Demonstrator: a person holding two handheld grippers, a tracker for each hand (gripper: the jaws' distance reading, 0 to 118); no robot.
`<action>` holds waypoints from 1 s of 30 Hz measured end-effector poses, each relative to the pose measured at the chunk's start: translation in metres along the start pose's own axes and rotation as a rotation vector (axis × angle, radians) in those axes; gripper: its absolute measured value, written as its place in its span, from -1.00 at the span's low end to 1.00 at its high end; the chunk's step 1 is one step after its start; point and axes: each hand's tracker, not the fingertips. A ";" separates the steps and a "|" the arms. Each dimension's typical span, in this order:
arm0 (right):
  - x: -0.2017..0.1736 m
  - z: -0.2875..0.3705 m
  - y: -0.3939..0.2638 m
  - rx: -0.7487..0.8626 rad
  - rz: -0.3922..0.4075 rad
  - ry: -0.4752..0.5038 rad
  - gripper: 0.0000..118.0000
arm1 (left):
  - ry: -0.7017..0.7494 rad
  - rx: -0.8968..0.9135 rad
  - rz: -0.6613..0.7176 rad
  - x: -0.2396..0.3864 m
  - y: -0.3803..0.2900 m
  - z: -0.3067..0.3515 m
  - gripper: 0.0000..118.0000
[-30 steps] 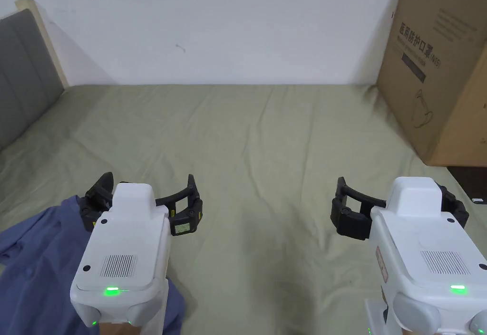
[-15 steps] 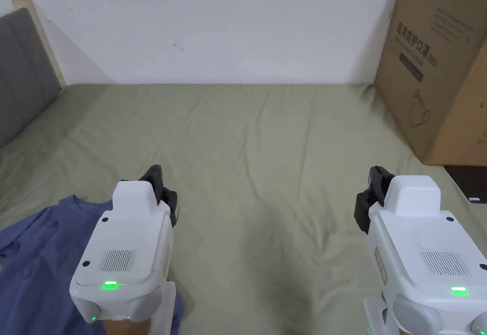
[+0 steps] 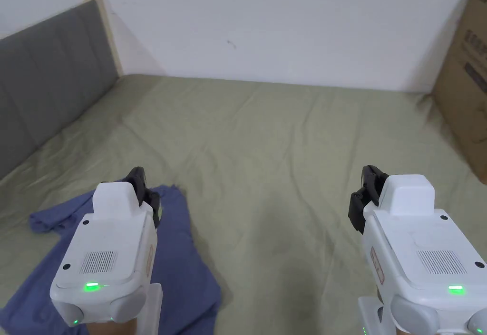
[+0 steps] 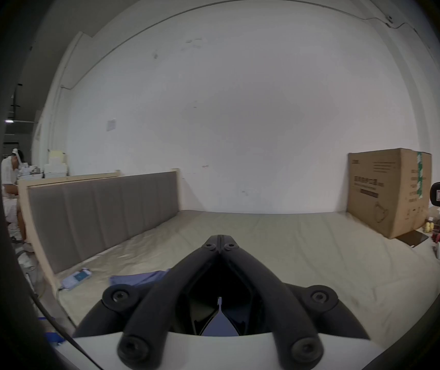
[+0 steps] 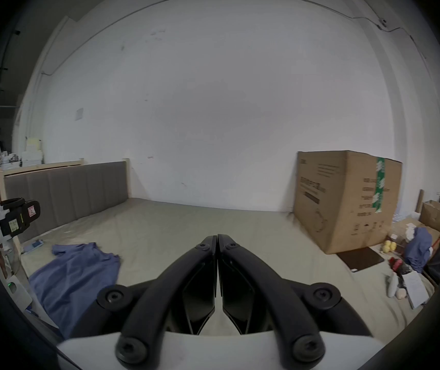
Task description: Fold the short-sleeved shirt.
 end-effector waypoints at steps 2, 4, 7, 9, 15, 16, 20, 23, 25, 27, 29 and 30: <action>-0.021 -0.007 0.002 0.004 0.000 0.065 -0.99 | 0.064 -0.002 -0.007 -0.026 0.000 0.008 -1.00; -0.040 -0.012 0.003 0.006 -0.004 0.114 -0.99 | 0.116 -0.007 -0.015 -0.048 -0.001 0.017 -1.00; -0.068 -0.018 0.004 0.010 -0.017 0.182 -0.99 | 0.176 -0.015 -0.020 -0.081 -0.002 0.033 -1.00; -0.085 -0.020 0.004 0.011 -0.015 0.222 -0.99 | 0.221 -0.017 -0.033 -0.099 -0.002 0.043 -1.00; -0.129 -0.023 0.002 0.005 -0.014 0.319 -0.99 | 0.311 -0.028 -0.034 -0.143 -0.004 0.071 -1.00; -0.133 -0.023 0.002 0.006 -0.013 0.328 -0.99 | 0.318 -0.032 -0.036 -0.147 -0.005 0.074 -1.00; -0.148 -0.022 0.001 -0.001 -0.010 0.360 -0.99 | 0.336 -0.057 -0.034 -0.162 -0.009 0.079 -1.00; -0.152 -0.022 0.000 -0.005 -0.007 0.370 -0.99 | 0.322 -0.096 -0.029 -0.166 -0.013 0.074 -1.00; -0.152 -0.024 0.000 -0.008 0.000 0.370 -0.99 | 0.299 -0.127 -0.029 -0.167 -0.016 0.067 -1.00; -0.150 -0.026 0.000 -0.009 0.001 0.368 -0.99 | 0.271 -0.172 -0.011 -0.165 -0.017 0.057 -1.00; -0.145 -0.028 0.001 -0.005 -0.005 0.361 -0.99 | 0.228 -0.235 0.013 -0.163 -0.020 0.042 -1.00; -0.143 -0.030 0.001 -0.003 -0.005 0.354 -0.99 | 0.205 -0.278 0.016 -0.162 -0.023 0.032 -1.00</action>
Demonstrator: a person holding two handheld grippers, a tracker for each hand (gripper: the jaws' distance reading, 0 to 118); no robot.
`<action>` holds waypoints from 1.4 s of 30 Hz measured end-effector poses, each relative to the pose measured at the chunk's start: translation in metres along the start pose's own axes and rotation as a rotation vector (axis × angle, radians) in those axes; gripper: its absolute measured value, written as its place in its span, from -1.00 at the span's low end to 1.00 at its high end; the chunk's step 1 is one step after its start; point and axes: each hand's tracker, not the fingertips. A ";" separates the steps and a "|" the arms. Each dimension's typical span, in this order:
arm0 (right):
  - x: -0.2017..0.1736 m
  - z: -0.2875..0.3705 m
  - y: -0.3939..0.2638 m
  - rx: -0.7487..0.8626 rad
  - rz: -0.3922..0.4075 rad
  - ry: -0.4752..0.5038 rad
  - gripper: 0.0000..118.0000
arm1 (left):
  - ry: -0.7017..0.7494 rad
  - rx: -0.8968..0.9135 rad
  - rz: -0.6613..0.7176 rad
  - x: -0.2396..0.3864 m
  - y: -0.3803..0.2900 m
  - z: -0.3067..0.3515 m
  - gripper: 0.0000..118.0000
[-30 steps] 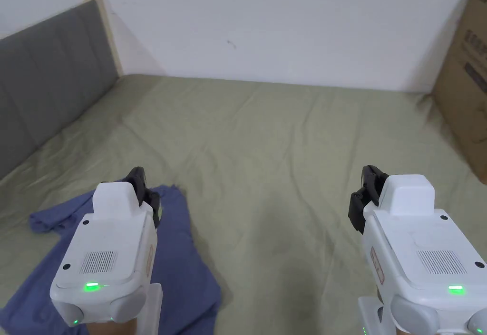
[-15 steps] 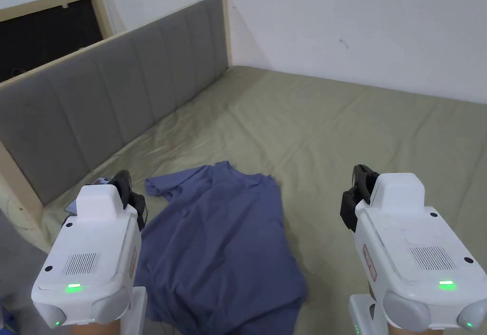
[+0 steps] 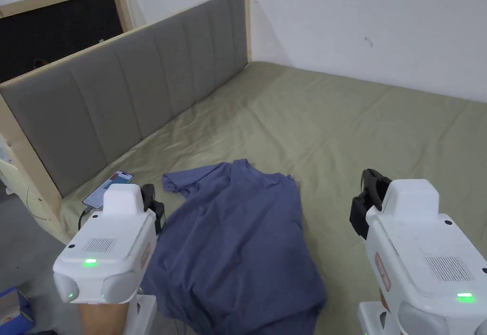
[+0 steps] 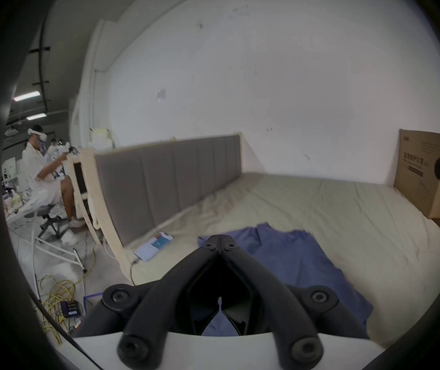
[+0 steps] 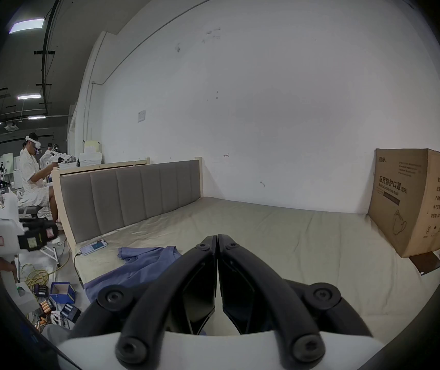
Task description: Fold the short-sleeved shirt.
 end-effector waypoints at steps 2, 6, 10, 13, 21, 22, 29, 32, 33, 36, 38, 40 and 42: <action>0.006 -0.002 0.001 0.000 0.005 -0.015 -0.99 | -0.047 -0.078 0.006 0.007 -0.001 -0.025 -1.00; 0.021 -0.007 0.000 -0.007 0.007 -0.054 -0.99 | -0.159 -0.261 0.029 0.024 -0.011 -0.081 -1.00; 0.037 -0.010 -0.003 -0.021 0.006 -0.093 -0.99 | -0.216 -0.432 0.055 0.051 -0.022 -0.128 -0.97; 0.050 -0.011 -0.008 -0.036 0.012 -0.123 -0.99 | -0.244 -0.519 0.025 0.071 -0.035 -0.156 -0.16; 0.083 -0.010 -0.026 -0.093 -0.007 -0.195 -0.99 | -0.180 -0.753 -0.050 0.112 -0.075 -0.204 0.88; 0.086 -0.009 -0.027 -0.100 -0.006 -0.201 -0.99 | -0.179 -0.771 -0.055 0.115 -0.082 -0.208 0.81; 0.109 0.002 -0.039 -0.132 -0.011 -0.235 -0.99 | -0.188 -0.728 -0.110 0.141 -0.090 -0.181 -1.00; 0.116 0.006 -0.039 -0.139 -0.022 -0.247 -0.99 | -0.173 -0.705 -0.137 0.143 -0.085 -0.175 -1.00; 0.118 0.007 -0.039 -0.139 -0.024 -0.250 -0.99 | -0.173 -0.690 -0.133 0.132 -0.084 -0.181 -1.00; 0.123 0.016 -0.034 -0.126 -0.020 -0.261 -0.99 | -0.202 -0.555 -0.051 0.118 -0.062 -0.162 -1.00; 0.127 0.022 -0.030 -0.114 -0.021 -0.263 -0.99 | -0.234 -0.501 0.004 0.113 -0.044 -0.149 -1.00; 0.131 0.028 -0.027 -0.098 -0.024 -0.265 -0.99 | -0.267 -0.458 0.054 0.109 -0.022 -0.137 -1.00; 0.134 0.034 -0.023 -0.085 -0.024 -0.270 -0.99 | -0.305 -0.405 0.065 0.113 0.006 -0.116 -1.00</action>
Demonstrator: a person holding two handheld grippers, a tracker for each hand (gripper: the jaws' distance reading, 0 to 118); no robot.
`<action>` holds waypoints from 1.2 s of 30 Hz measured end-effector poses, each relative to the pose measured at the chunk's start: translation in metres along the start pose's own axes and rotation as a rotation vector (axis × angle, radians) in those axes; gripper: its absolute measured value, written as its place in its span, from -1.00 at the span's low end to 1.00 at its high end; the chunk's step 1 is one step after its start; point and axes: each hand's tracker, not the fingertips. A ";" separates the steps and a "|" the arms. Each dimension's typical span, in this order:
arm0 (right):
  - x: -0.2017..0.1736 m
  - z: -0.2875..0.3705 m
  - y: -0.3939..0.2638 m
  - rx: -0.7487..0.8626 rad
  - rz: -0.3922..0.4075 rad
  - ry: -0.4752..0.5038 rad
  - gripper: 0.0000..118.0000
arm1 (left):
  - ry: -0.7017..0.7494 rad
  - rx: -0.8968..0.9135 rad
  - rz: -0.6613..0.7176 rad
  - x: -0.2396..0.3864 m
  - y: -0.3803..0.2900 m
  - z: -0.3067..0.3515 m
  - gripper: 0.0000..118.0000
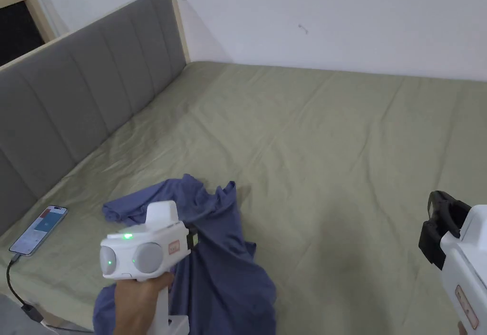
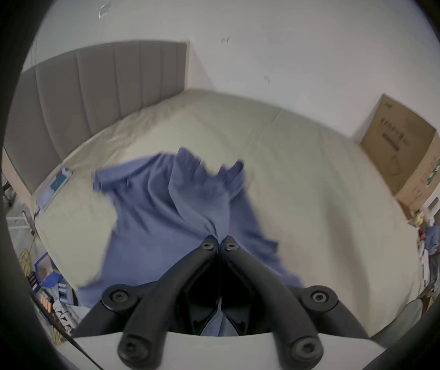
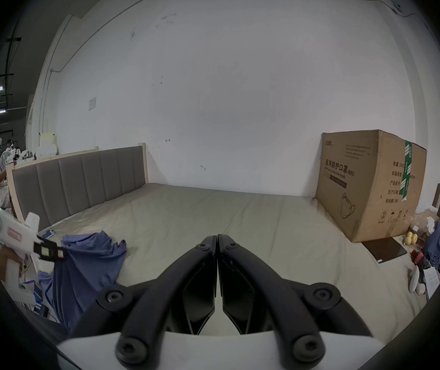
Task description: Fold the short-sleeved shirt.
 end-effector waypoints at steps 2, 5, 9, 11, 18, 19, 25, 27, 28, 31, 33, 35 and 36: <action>0.006 0.006 0.002 0.014 -0.011 -0.005 -0.99 | -0.051 0.058 -0.030 0.016 0.019 0.021 -1.00; 0.016 0.016 0.005 0.031 -0.024 -0.015 -0.99 | -0.124 0.127 -0.076 0.043 0.046 0.039 -1.00; 0.032 0.031 0.010 0.056 -0.033 -0.041 -0.99 | -0.212 0.203 -0.137 0.093 0.082 0.063 -1.00; 0.041 0.040 0.013 0.071 -0.034 -0.059 -0.99 | -0.274 0.217 -0.163 0.122 0.095 0.075 -1.00; 0.084 0.073 0.020 0.112 -0.032 -0.160 -0.99 | -0.456 0.253 -0.301 0.223 0.115 0.082 -1.00; 0.091 0.078 0.020 0.115 -0.031 -0.178 -0.99 | -0.484 0.244 -0.320 0.241 0.113 0.083 -1.00; 0.129 0.107 0.017 0.122 -0.031 -0.284 -0.99 | -0.630 0.166 -0.410 0.322 0.077 0.074 -1.00; 0.140 0.113 0.014 0.115 -0.030 -0.311 -0.99 | -0.671 0.132 -0.430 0.343 0.060 0.070 -1.00; 0.145 0.117 0.012 0.109 -0.031 -0.323 -0.99 | -0.697 0.106 -0.438 0.351 0.050 0.066 -1.00; 0.156 0.125 0.005 0.092 -0.034 -0.352 -0.99 | -0.713 0.024 -0.476 0.365 0.019 0.049 -1.00; 0.160 0.128 0.001 0.079 -0.035 -0.364 -0.99 | -0.696 -0.033 -0.514 0.369 -0.003 0.034 -1.00; 0.163 0.129 -0.004 0.066 -0.039 -0.372 -0.99 | -0.673 -0.110 -0.560 0.370 -0.027 0.011 -1.00; 0.165 0.128 -0.005 0.060 -0.042 -0.374 -0.99 | -0.654 -0.139 -0.574 0.369 -0.037 0.001 -1.00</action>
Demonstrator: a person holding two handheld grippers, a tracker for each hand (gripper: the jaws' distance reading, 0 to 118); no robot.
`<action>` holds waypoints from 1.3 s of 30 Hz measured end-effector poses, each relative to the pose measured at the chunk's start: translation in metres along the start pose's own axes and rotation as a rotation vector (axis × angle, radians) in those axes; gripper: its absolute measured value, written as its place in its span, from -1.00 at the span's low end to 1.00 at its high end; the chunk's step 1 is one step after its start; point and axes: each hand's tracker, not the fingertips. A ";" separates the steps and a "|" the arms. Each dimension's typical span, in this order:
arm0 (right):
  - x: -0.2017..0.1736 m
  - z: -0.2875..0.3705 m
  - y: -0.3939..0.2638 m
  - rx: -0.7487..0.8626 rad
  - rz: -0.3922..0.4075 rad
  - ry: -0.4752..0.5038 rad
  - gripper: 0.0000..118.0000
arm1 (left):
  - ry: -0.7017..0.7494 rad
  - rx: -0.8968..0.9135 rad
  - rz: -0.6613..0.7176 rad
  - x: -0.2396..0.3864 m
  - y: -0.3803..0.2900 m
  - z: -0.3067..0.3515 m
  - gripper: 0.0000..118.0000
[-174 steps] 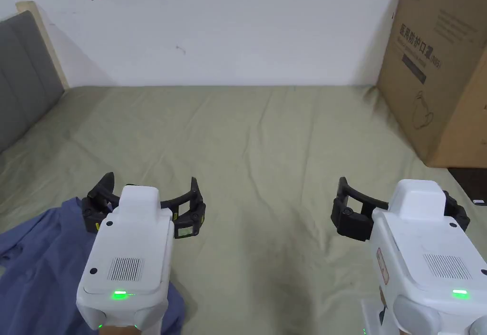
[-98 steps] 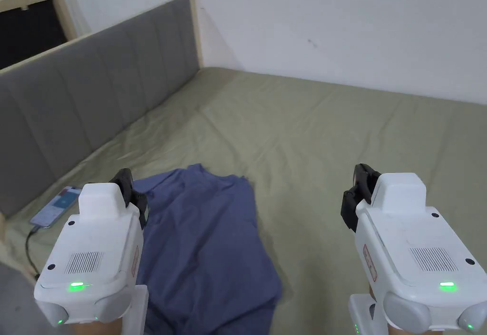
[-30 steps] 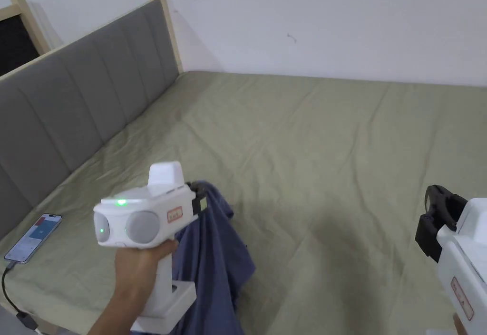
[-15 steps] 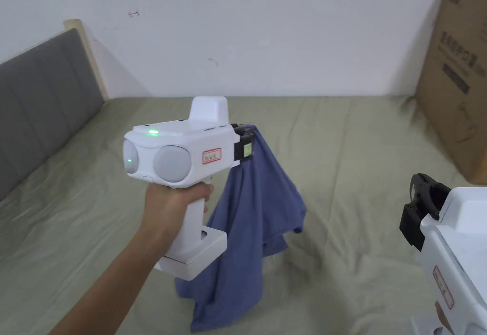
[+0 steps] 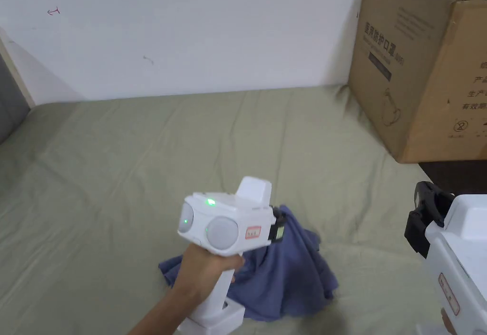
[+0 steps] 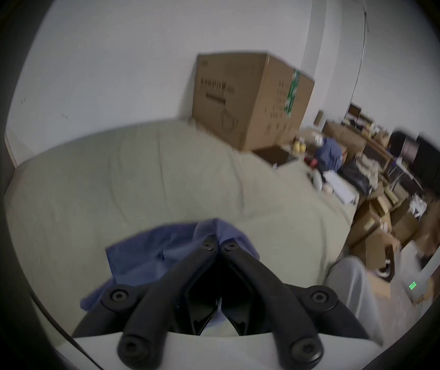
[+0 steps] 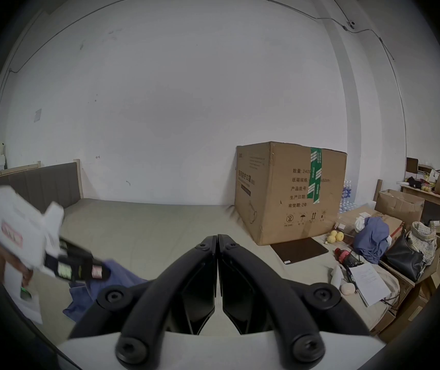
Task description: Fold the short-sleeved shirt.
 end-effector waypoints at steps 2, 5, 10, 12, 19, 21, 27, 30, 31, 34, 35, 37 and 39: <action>0.001 -0.002 -0.004 -0.010 -0.004 -0.004 -0.99 | 0.033 -0.083 -0.019 -0.002 -0.023 -0.021 -1.00; 0.001 -0.004 -0.009 -0.022 -0.011 -0.005 -0.99 | 0.058 -0.204 -0.032 -0.008 -0.054 -0.048 -1.00; -0.003 -0.007 -0.013 -0.042 -0.017 0.000 -0.99 | 0.124 -0.337 -0.034 -0.018 -0.091 -0.088 -1.00; -0.005 -0.008 -0.013 -0.048 -0.017 0.002 -0.99 | 0.159 -0.365 -0.044 -0.020 -0.101 -0.101 -1.00; -0.012 -0.004 -0.009 -0.049 -0.008 0.010 -0.99 | 0.206 -0.203 0.068 -0.016 -0.081 -0.060 0.48; -0.014 -0.003 -0.006 -0.040 -0.009 0.012 -0.99 | 0.211 -0.105 0.080 -0.016 -0.069 -0.034 0.96; -0.024 -0.001 0.009 -0.006 -0.012 0.031 -0.99 | 0.294 0.239 0.083 -0.018 -0.030 0.059 0.98; -0.030 0.001 0.016 0.011 -0.015 0.041 -0.99 | 0.348 0.364 0.092 -0.021 -0.017 0.101 0.98; -0.032 0.001 0.018 0.017 -0.017 0.044 -0.99 | 0.365 0.410 0.091 -0.029 -0.016 0.108 0.98; -0.037 0.002 0.021 0.031 -0.020 0.049 -0.99 | 0.436 0.501 0.081 -0.037 -0.015 0.135 0.93; -0.038 0.002 0.022 0.035 -0.021 0.053 -0.99 | 0.463 0.523 0.074 -0.042 -0.017 0.140 0.89; -0.041 0.002 0.023 0.038 -0.026 0.061 -0.99 | 0.512 0.576 0.056 -0.048 -0.023 0.150 0.67; -0.043 0.002 0.024 0.042 -0.028 0.067 -0.99 | 0.568 0.599 0.024 -0.049 -0.029 0.158 0.23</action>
